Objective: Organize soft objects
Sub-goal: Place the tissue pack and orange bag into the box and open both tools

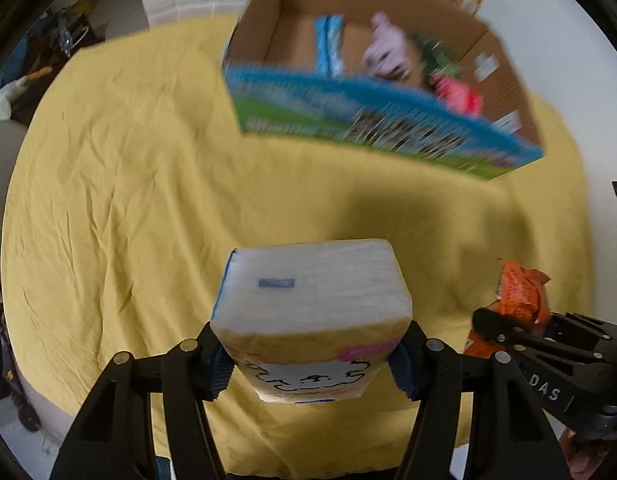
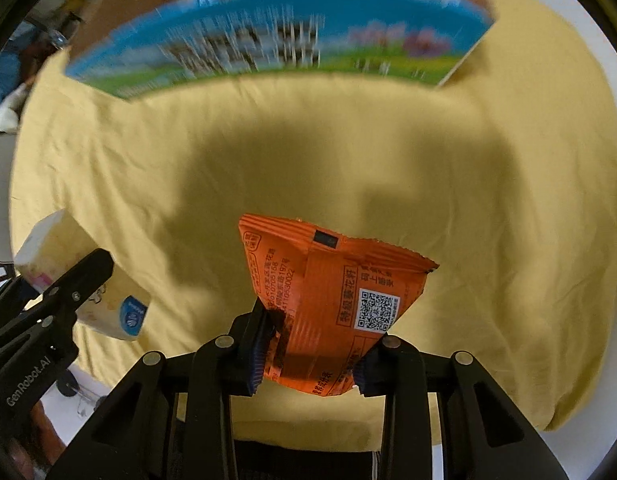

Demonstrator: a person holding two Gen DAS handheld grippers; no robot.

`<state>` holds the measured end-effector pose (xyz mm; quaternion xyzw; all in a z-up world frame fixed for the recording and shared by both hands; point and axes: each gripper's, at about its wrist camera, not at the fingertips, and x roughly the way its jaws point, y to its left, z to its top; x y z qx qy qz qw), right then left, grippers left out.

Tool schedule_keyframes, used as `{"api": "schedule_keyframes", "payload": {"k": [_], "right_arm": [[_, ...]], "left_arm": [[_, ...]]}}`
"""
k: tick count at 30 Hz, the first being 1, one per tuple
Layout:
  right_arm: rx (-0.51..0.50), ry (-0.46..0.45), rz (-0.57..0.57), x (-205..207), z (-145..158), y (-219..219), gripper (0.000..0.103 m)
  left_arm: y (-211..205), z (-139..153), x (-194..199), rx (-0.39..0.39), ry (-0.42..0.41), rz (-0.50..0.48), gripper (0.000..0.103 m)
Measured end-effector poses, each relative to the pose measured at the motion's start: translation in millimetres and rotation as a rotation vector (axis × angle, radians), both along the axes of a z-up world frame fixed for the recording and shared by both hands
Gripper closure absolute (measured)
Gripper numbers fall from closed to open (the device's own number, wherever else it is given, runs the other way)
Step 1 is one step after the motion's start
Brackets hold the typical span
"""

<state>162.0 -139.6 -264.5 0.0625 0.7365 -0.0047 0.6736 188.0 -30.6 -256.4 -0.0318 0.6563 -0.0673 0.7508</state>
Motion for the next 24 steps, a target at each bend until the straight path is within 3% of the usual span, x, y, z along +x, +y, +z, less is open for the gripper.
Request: {"api": "schedule_keyframes", "payload": {"k": [11,16,19,24], "right_arm": [[0.071,-0.179,0.006,1.4,110.1,-14.4,0.068],[0.108,-0.243,0.000,16.1,143.4,-25.8,0.068],[0.110,-0.274,-0.003,38.0,152.0,-30.7,0.068],[0.092,-0.294,-0.018,89.6,143.4,-35.5,0.068]], "left_arm": [[-8.2,95.8,20.5,-0.118,-0.144,-0.025,0.043],[-8.4,119.6,51.2,-0.167,-0.177,-0.026,0.043],[-12.1,122.3,82.8,-0.171,-0.169,-0.035,0.043],[-17.5,86.1,153.3,-0.188,-0.033,-0.056,0.043]]}}
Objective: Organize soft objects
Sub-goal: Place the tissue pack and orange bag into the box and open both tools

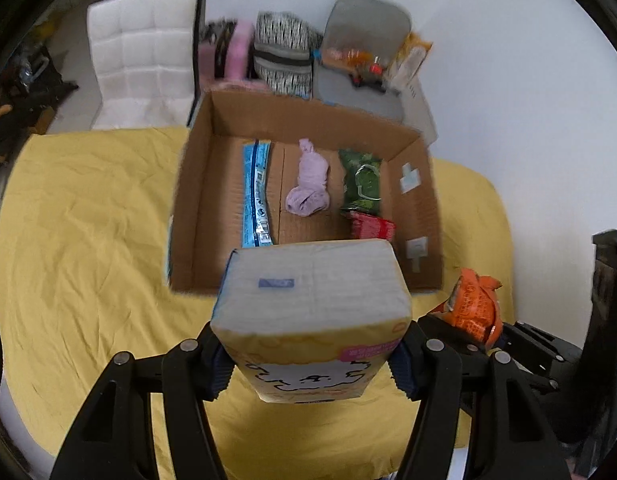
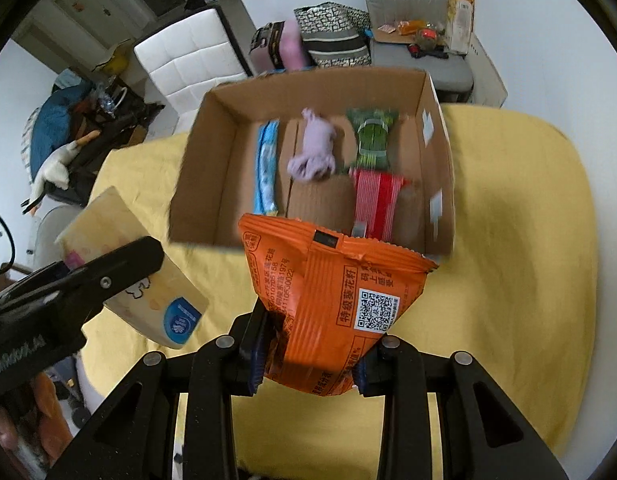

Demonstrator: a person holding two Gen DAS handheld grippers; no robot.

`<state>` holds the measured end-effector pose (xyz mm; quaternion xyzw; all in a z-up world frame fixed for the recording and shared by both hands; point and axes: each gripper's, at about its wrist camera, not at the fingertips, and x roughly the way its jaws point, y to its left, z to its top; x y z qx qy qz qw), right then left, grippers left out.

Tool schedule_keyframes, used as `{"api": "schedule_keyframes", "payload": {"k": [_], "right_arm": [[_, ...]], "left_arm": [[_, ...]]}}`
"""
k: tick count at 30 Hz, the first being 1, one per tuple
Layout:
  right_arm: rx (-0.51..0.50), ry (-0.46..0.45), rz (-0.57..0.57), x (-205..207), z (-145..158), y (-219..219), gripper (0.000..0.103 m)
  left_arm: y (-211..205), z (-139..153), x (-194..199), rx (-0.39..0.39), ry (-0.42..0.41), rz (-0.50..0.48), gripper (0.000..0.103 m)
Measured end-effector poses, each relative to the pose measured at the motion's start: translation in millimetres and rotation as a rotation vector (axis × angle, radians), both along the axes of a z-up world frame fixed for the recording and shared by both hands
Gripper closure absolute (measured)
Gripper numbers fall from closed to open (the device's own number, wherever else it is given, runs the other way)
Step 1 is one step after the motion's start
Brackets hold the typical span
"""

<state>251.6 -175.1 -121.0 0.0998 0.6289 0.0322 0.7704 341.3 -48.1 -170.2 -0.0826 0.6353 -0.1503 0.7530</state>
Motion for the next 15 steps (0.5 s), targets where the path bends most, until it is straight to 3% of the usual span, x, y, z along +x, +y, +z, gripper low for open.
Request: {"api": "schedule_keyframes", "payload": {"k": [6,9,15], "right_arm": [[-0.014,0.043,-0.016,62.8,-43.2,-3.0,0.068],[-0.010,0.082,-0.021,84.6,-71.1,-2.5,0.068],[0.009,0.161,-0.005,114.7,-124.5,1.0,0.068]], "left_arm": [[-9.3,-58.0,63.5,0.036,0.127,-0.029,0.043],[-9.8,-93.6,87.3,0.013,0.221,-0.018,0.043],[-12.9,-154.6,111.6,-0.004,0.369,-0.032,0.042]]}}
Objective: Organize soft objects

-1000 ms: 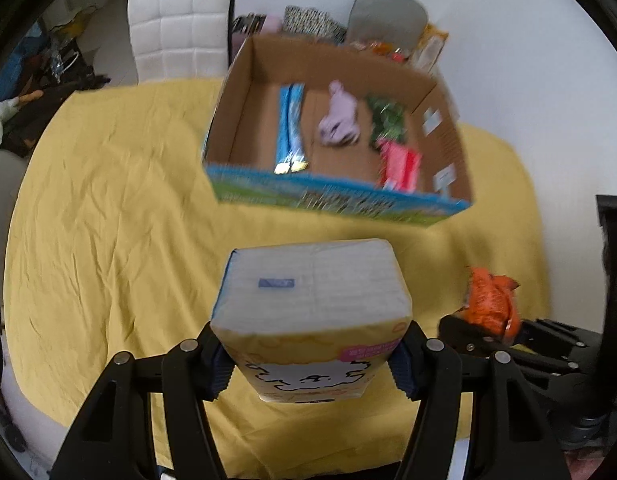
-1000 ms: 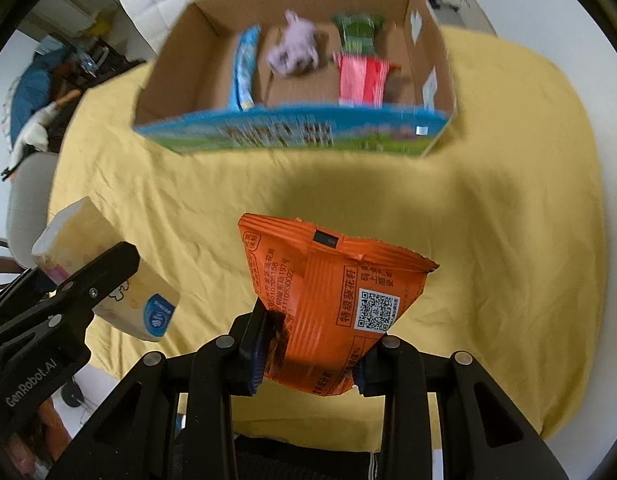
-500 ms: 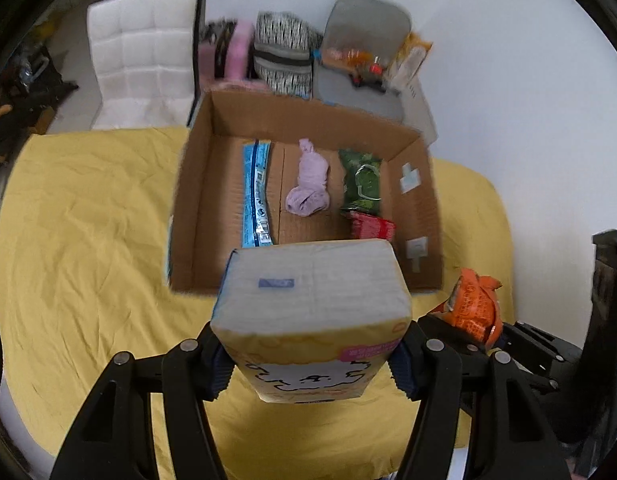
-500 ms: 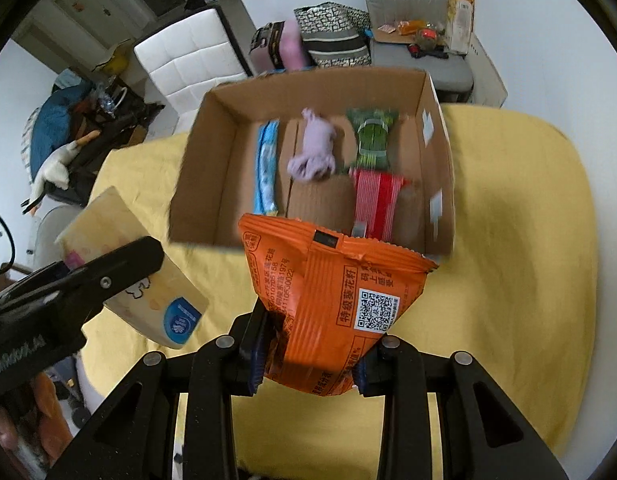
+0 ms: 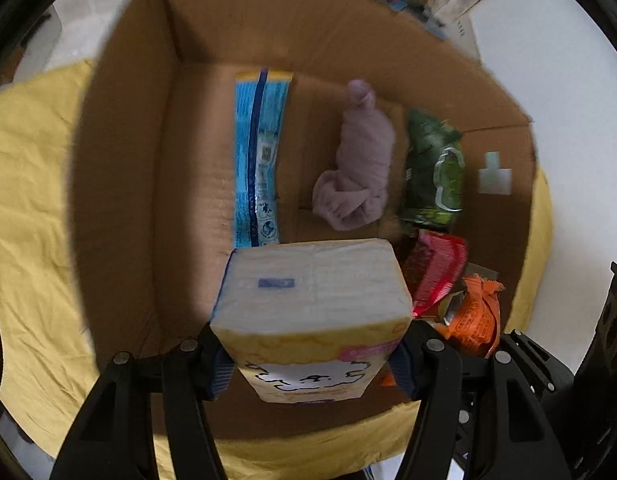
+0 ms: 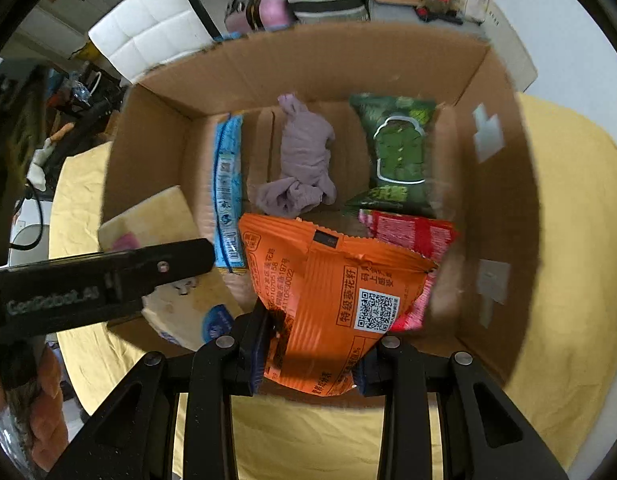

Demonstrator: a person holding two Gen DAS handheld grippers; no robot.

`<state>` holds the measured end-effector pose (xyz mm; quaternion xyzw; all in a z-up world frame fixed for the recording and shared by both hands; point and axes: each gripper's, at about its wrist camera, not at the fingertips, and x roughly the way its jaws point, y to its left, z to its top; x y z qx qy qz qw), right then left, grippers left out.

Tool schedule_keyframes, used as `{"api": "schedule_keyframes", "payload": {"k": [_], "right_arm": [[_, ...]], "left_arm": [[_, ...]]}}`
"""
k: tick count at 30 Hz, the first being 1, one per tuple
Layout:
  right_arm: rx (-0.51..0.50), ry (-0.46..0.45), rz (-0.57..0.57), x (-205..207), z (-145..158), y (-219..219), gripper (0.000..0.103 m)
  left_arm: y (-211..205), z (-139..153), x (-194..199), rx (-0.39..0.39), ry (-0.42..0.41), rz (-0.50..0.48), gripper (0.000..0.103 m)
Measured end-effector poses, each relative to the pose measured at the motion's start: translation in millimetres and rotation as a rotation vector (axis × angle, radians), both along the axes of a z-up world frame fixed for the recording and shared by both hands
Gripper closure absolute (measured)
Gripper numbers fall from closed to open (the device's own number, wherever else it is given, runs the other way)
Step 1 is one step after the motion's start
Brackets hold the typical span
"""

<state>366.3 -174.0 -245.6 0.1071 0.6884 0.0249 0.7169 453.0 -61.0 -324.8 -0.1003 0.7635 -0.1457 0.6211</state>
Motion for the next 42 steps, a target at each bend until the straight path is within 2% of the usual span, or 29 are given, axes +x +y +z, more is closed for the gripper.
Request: {"api": "schedule_keyframes", "payload": {"k": [6,11,14,20,23,29,30,31,32,33,35,36,38,40,42], "right_arm": [[0.020,0.075,0.030,11.6,-38.8,4.4,0.066],[0.047,0.142,0.029,14.4,-56.4,4.0,0.060],[0.016,0.129,0.035,13.9,-54.3,3.4,0.048],[-0.010,0.084,0.015,16.0,-35.5,-7.3,0.046],[-0.042,0.055,0.007,12.0,-22.3,-14.3,0.041],[-0.120,0.008,-0.005,-9.3,-0.2,-27.3,0.041],[-0.131,0.002,-0.008,-12.8,2.0,-29.0,0.040],[-0.142,-0.002,-0.012,-14.4,5.5,-28.0,0.040],[-0.147,-0.004,-0.018,-17.4,8.5,-28.6,0.034],[-0.152,-0.009,-0.024,-19.2,8.7,-29.2,0.023],[-0.157,-0.021,-0.035,-21.7,10.0,-30.8,0.013],[-0.162,-0.026,-0.041,-22.9,11.6,-31.5,0.013],[-0.163,-0.033,-0.049,-27.6,15.0,-34.0,0.012],[-0.168,-0.039,-0.059,-30.8,15.5,-37.2,0.001],[-0.180,-0.054,-0.066,-34.0,17.0,-37.9,0.000]], "left_arm": [[1.6,-36.9,4.6,0.029,0.102,0.012,0.041],[0.2,-34.4,4.2,0.057,0.079,0.016,0.041],[-4.2,-27.9,3.0,0.074,0.061,0.001,0.041],[-5.3,-1.8,-10.8,0.110,-0.031,-0.013,0.040],[-7.6,17.2,-22.8,0.138,-0.106,-0.022,0.039],[-9.8,55.8,-57.3,0.192,-0.258,-0.016,0.039],[-11.1,58.4,-56.1,0.201,-0.274,-0.018,0.037],[-9.1,63.3,-64.1,0.212,-0.291,-0.019,0.028],[-8.8,67.3,-66.2,0.218,-0.303,-0.016,0.023],[-7.3,70.6,-68.2,0.223,-0.315,-0.014,0.015],[-7.2,74.3,-73.1,0.237,-0.337,-0.016,0.007],[-6.8,75.7,-69.8,0.241,-0.344,-0.014,0.004],[-5.3,79.8,-71.9,0.247,-0.362,-0.009,0.004],[-1.9,82.0,-70.4,0.252,-0.372,-0.003,0.004],[-3.0,81.9,-71.9,0.261,-0.382,-0.001,0.003]]}}
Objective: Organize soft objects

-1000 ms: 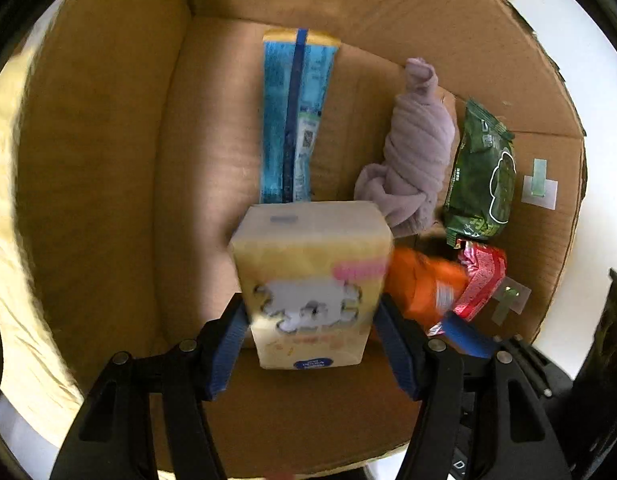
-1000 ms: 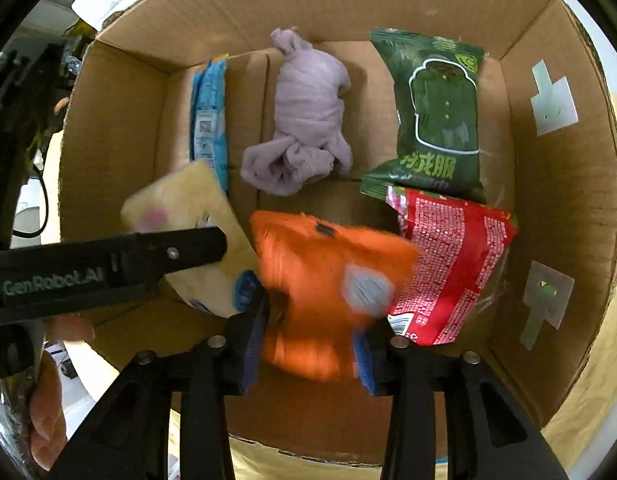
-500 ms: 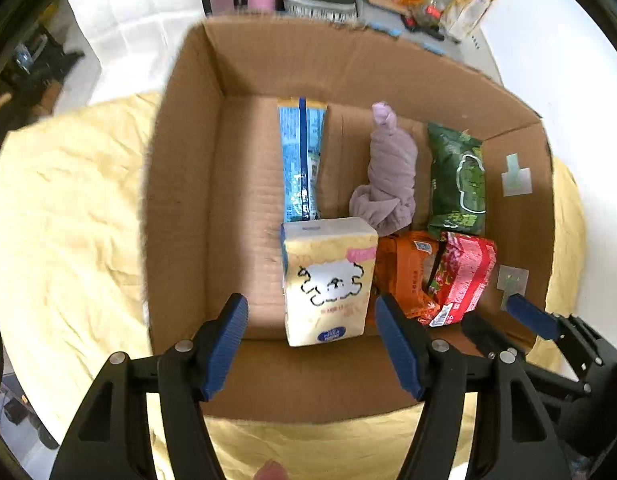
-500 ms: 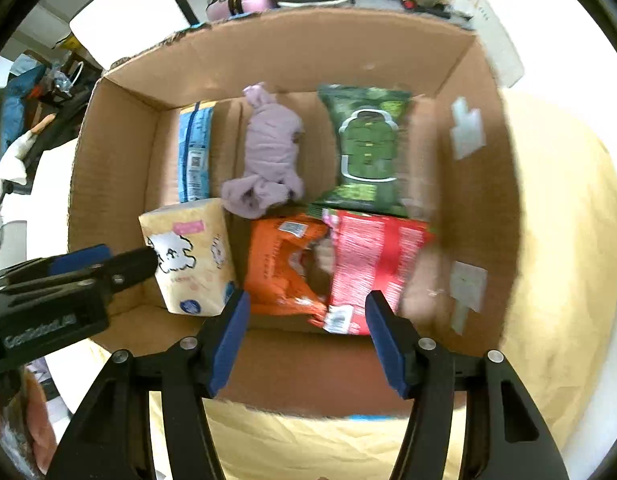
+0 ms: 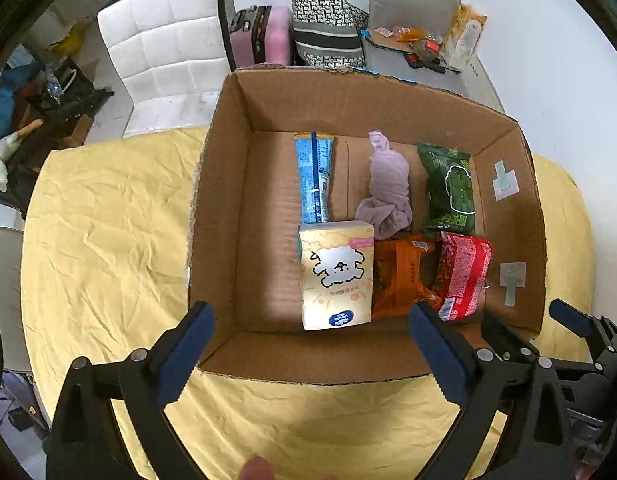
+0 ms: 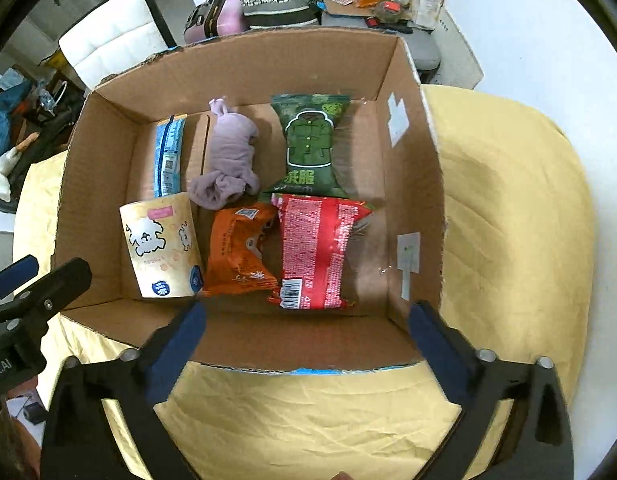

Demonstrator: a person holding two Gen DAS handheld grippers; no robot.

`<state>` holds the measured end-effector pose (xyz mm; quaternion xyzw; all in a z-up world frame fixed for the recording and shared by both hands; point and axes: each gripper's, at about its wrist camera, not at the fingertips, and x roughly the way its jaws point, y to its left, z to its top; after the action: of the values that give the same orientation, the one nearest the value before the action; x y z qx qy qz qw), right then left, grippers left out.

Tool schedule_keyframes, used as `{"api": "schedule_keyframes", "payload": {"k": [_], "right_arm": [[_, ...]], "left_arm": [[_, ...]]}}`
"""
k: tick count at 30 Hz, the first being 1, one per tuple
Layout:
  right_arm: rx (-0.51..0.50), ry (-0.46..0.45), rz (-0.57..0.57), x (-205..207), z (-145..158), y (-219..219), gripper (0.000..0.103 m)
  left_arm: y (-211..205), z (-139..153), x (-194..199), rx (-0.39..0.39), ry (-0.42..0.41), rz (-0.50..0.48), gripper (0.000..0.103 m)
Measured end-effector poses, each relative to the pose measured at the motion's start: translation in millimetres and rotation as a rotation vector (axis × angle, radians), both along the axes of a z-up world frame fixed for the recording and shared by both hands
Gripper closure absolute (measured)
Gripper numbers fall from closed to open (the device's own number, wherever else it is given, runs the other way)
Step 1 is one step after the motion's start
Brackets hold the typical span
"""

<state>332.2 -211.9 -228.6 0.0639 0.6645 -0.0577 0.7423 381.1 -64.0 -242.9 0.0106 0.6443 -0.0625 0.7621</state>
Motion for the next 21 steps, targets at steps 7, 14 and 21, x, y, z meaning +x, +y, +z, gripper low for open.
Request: {"api": "schedule_keyframes", "payload": {"k": [7,14,21], "right_arm": [[-0.012,-0.034,-0.011,-12.8,17.2,-2.7,0.000],[-0.001,-0.106,-0.024,-40.2,59.0,-7.9,0.000],[0.011,-0.248,-0.026,-98.5,141.1,-5.9,0.000]], "left_arm": [[-4.7,7.4,-13.8,0.007,-0.011,-0.008,0.003],[-5.8,64.1,-49.1,0.019,-0.137,0.004,0.003],[8.4,157.0,-110.9,-0.025,-0.290,0.035,0.003]]}}
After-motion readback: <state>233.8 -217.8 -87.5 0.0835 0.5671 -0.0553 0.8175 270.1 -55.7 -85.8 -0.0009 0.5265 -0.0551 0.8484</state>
